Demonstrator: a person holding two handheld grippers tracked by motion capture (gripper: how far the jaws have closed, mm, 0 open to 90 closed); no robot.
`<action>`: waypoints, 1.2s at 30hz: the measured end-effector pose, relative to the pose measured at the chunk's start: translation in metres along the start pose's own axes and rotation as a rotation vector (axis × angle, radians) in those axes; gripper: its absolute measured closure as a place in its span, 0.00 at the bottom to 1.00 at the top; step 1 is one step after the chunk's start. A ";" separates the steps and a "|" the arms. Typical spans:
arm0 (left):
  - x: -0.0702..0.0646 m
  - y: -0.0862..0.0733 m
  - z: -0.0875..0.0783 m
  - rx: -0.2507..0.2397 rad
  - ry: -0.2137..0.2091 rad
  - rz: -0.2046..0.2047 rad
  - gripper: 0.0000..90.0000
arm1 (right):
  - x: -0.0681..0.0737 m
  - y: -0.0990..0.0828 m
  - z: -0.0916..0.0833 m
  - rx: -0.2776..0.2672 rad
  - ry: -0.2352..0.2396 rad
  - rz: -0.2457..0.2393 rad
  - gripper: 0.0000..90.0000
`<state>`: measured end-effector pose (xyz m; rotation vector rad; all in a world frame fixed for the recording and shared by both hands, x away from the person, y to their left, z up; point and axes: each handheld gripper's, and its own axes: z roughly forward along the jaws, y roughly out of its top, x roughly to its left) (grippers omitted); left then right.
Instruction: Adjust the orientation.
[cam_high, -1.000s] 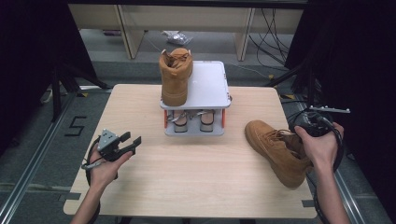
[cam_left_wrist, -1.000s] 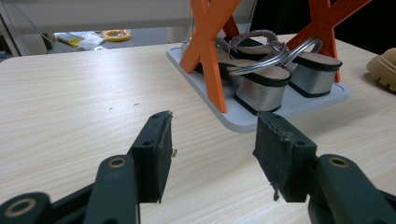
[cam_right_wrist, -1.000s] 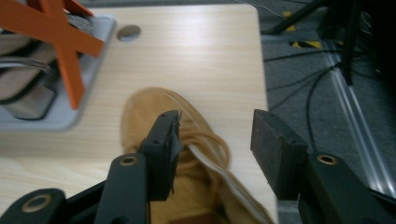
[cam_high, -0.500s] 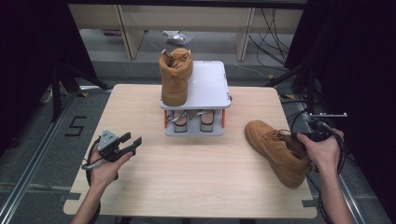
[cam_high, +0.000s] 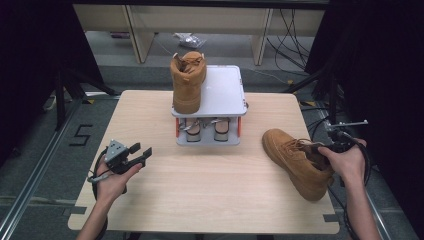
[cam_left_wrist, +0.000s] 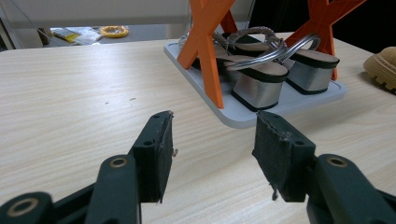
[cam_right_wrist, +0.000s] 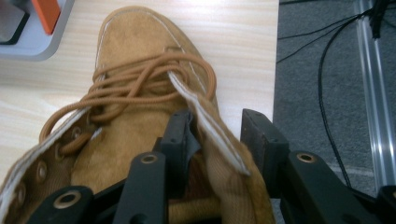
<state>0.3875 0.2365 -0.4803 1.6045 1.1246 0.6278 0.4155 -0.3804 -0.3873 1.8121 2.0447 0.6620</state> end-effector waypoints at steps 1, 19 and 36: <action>0.000 0.000 0.000 0.005 0.005 0.000 0.52 | 0.002 -0.001 -0.001 0.012 0.003 0.042 0.71; -0.001 -0.002 0.000 0.009 -0.001 -0.005 0.52 | -0.001 -0.004 0.002 0.081 0.023 0.040 0.76; -0.003 -0.003 0.003 0.012 -0.009 -0.006 0.52 | 0.005 0.004 -0.003 0.193 0.074 0.082 0.91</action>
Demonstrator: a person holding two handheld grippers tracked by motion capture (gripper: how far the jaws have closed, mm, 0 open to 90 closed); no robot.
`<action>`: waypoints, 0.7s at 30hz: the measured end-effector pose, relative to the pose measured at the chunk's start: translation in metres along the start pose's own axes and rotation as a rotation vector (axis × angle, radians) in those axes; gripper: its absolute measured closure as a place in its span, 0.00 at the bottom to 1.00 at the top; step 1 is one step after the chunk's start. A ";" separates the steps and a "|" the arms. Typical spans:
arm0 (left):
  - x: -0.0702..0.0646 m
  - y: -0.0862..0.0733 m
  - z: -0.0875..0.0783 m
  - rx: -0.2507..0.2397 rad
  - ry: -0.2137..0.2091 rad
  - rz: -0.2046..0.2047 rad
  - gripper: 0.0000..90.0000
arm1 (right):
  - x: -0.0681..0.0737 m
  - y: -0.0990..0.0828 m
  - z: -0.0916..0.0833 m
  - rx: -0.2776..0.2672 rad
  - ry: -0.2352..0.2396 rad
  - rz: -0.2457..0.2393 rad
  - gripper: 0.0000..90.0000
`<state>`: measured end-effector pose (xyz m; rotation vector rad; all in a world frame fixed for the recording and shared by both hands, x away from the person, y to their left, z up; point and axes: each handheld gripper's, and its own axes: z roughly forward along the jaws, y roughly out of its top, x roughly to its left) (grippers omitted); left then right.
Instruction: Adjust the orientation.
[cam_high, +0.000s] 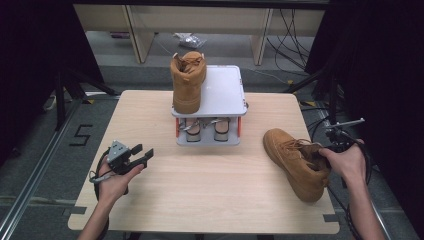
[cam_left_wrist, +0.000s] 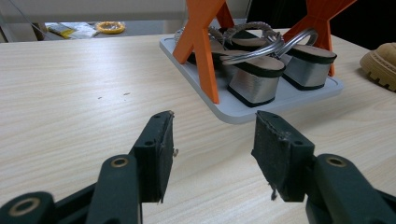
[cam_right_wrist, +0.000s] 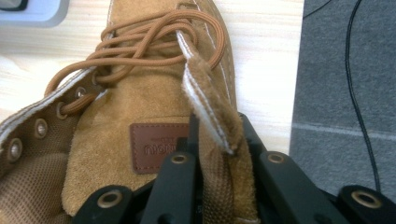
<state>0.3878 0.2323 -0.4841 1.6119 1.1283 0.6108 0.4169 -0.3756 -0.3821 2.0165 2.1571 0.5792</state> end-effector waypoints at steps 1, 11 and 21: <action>0.000 0.000 0.000 0.001 0.000 0.000 0.52 | 0.002 0.001 0.000 -0.003 0.000 0.019 0.91; 0.000 0.000 0.000 0.000 -0.002 -0.001 0.52 | 0.003 0.001 -0.003 -0.041 0.059 0.084 0.93; 0.001 -0.001 0.000 0.003 0.000 -0.003 0.52 | 0.003 0.006 0.003 -0.077 0.126 0.188 0.94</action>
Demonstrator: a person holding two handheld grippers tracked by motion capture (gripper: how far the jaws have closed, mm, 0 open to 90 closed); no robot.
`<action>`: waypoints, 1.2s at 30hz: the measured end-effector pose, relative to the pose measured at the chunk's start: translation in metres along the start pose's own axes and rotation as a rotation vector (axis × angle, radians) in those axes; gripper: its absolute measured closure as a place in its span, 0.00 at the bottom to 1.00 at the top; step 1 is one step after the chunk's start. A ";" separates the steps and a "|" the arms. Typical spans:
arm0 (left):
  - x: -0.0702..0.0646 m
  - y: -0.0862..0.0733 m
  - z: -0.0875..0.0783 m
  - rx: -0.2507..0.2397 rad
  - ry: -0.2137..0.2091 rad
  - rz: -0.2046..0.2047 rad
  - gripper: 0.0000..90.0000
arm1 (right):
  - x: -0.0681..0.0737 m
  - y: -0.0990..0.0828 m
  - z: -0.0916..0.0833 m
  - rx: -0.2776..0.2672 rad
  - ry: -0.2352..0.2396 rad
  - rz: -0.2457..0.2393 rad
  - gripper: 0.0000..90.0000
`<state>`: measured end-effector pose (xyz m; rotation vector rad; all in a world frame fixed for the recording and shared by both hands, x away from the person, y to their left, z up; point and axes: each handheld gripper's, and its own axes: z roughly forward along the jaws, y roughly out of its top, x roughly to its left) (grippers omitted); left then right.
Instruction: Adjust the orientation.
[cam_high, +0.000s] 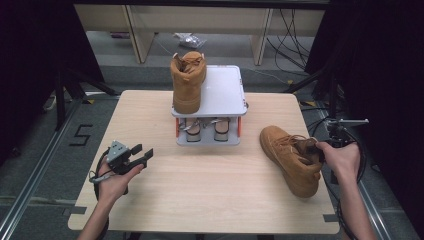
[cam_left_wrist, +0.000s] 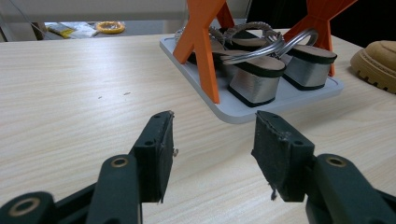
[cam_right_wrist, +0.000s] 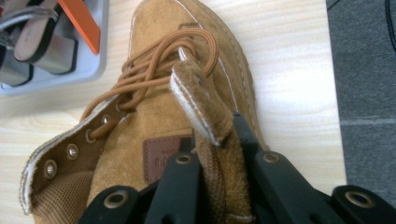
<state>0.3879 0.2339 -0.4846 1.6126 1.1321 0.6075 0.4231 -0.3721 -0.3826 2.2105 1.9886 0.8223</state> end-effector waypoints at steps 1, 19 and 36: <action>0.000 0.000 0.000 0.000 0.000 -0.002 0.52 | 0.002 0.001 0.000 -0.003 -0.003 0.004 0.94; 0.002 -0.001 0.000 -0.004 0.006 -0.008 0.52 | 0.020 0.020 -0.003 -0.058 0.043 0.066 0.94; 0.002 -0.001 0.000 -0.005 0.007 -0.011 0.52 | 0.033 0.034 -0.004 -0.094 0.063 0.116 0.94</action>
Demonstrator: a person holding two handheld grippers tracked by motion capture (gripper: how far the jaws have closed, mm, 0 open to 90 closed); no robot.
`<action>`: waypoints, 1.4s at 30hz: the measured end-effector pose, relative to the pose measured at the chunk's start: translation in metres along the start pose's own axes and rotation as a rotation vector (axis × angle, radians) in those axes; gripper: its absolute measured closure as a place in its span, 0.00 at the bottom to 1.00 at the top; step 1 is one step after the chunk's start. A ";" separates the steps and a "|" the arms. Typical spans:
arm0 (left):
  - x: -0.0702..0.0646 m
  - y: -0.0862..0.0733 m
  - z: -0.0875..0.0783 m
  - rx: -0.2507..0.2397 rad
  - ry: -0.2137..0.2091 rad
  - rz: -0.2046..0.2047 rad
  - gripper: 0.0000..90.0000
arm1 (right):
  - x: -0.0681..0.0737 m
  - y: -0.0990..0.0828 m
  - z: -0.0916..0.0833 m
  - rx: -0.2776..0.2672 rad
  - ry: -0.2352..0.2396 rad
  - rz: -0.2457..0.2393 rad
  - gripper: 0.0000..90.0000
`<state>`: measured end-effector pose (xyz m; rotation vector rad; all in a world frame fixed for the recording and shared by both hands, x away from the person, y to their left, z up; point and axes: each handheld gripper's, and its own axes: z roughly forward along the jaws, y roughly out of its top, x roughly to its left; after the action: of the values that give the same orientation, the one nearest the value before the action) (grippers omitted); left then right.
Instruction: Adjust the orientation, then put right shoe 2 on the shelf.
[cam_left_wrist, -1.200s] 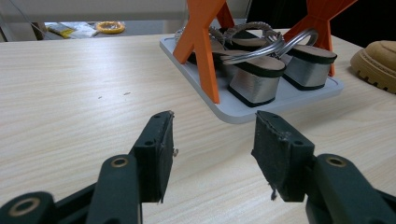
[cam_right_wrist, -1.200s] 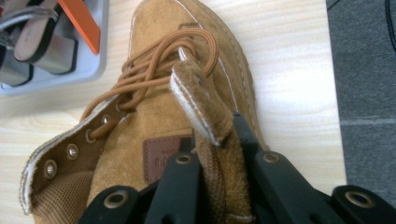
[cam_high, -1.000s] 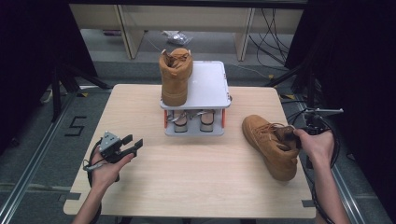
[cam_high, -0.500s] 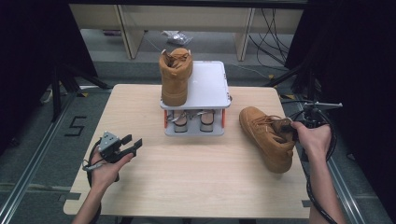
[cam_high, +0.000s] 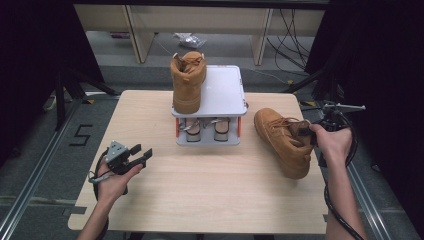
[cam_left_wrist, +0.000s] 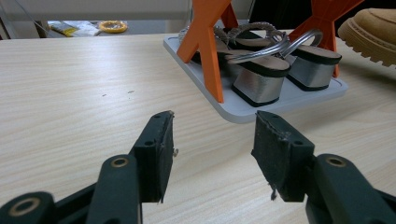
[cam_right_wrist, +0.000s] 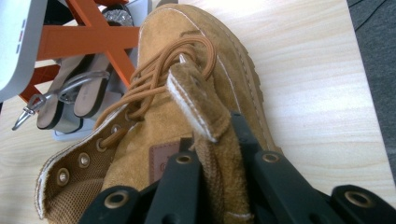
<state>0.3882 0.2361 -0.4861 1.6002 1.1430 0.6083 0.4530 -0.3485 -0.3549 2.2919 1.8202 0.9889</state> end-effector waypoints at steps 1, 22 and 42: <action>0.000 0.000 0.000 -0.001 0.000 0.000 0.52 | 0.000 0.000 0.000 -0.008 0.010 -0.015 0.94; 0.000 -0.001 0.002 0.003 -0.002 0.001 0.52 | 0.014 0.015 -0.008 -0.062 0.033 0.014 0.94; -0.001 -0.003 0.002 0.004 -0.008 0.004 0.52 | 0.026 0.029 -0.014 -0.089 0.073 0.031 0.94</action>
<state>0.3879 0.2349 -0.4896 1.6074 1.1366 0.6021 0.4737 -0.3392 -0.3198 2.2668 1.7334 1.1482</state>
